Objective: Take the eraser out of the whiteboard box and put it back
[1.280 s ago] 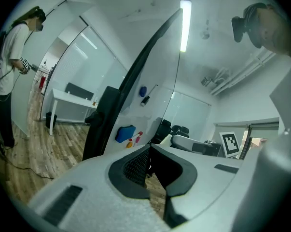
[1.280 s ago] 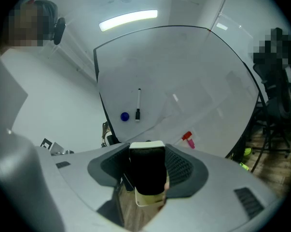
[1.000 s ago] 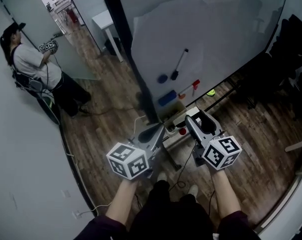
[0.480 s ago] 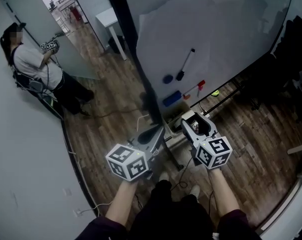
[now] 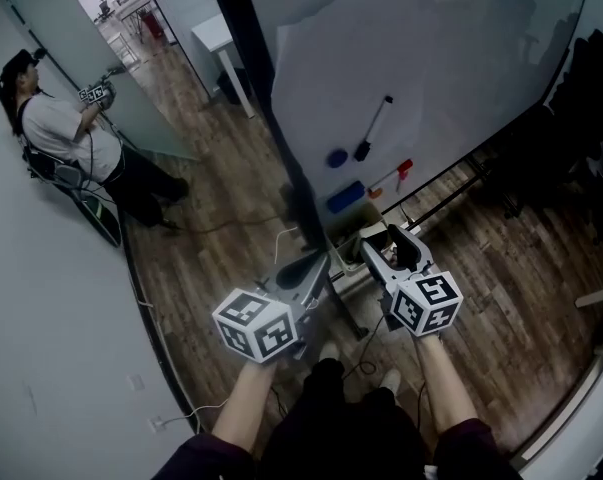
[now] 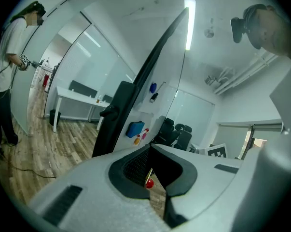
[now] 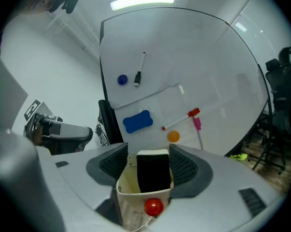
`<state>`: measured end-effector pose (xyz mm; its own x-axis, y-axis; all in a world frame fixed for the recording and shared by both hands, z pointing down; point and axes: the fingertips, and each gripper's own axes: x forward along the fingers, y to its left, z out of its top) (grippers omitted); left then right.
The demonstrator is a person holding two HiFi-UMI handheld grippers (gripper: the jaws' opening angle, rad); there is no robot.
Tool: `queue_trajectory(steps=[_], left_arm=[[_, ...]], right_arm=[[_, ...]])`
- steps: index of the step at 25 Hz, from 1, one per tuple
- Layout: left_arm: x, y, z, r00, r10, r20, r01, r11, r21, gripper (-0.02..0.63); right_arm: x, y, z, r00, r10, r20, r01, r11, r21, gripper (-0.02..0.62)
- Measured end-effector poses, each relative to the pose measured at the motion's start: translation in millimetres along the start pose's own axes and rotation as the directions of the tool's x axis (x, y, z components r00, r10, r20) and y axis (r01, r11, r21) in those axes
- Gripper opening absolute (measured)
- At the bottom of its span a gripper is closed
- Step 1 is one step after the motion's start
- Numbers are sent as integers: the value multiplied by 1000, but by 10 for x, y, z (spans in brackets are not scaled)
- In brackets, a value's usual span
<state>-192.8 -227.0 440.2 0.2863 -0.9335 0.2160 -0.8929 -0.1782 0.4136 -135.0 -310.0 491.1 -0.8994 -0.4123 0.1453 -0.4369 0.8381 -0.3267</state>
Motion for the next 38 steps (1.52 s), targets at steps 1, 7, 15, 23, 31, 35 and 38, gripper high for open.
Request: queue_trajectory(steps=[1,7,15,23,31,35,38], left_arm=[[5,-2,-3,1000,-1,-1,1,1000,-1,5],[20,-5,-32,1000,0,-7,0,1000,-3,5],[56,-101,12,1000,-8,7,8,1000,-1,5],[31,-383,199,999,-28,40,26,998,48,5],[-56,-775,423,994,-63,91,54,993,102,5],[-90,-1023,558,989,-93,117,76,987,143,5],[-122,-1206,670,984,-113,140,87,980,176,5]], right_arm=[[1,0,5,1000,1,-1,-1,1000,-1,239],[-14,-32,4,1000,-9,6,9,1000,10,239],[-126,45,166,999,17,28,-18,999,33,239],[-394,176,459,995,57,82,-62,996,63,183],[-761,392,903,981,107,162,-118,991,60,140],[-979,516,1173,968,128,217,-139,989,39,112],[-1133,600,1376,955,142,259,-148,989,6,97]])
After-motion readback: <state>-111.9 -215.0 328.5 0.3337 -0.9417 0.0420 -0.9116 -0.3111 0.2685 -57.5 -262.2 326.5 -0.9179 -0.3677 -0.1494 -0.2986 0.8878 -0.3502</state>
